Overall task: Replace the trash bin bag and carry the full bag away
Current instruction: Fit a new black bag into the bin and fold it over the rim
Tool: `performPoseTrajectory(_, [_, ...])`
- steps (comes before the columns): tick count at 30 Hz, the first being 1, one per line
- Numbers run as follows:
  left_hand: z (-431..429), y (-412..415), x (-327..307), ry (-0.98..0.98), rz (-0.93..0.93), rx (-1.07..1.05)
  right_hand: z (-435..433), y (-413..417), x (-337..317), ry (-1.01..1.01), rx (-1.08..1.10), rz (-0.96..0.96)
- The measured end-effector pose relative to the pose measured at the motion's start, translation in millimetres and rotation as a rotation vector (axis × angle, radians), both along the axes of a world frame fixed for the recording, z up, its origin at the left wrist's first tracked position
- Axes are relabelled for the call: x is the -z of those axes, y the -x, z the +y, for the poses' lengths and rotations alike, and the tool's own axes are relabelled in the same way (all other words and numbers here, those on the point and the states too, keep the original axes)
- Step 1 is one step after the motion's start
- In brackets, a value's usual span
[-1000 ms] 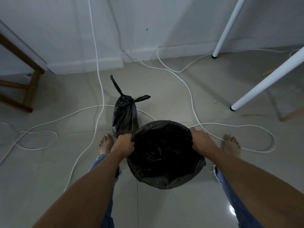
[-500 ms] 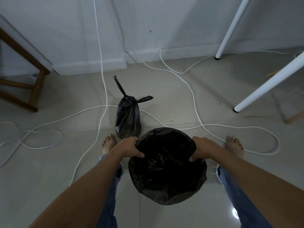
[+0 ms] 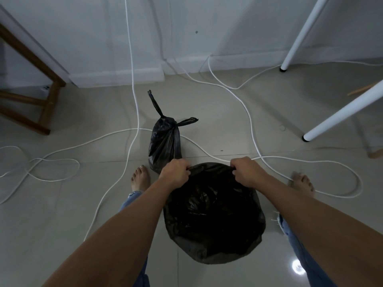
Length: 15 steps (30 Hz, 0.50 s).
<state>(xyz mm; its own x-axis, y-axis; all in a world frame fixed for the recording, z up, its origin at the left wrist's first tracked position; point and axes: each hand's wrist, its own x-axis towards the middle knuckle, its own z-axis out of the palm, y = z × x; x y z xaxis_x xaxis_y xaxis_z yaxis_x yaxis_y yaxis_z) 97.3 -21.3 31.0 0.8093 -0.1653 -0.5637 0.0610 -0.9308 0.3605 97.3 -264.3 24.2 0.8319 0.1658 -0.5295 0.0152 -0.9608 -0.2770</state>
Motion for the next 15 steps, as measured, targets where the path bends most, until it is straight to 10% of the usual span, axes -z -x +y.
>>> performPoseTrajectory(15, [29.1, 18.4, 0.8, 0.232, 0.061, -0.386, 30.2, -4.2, -14.2, -0.274, 0.077, 0.031])
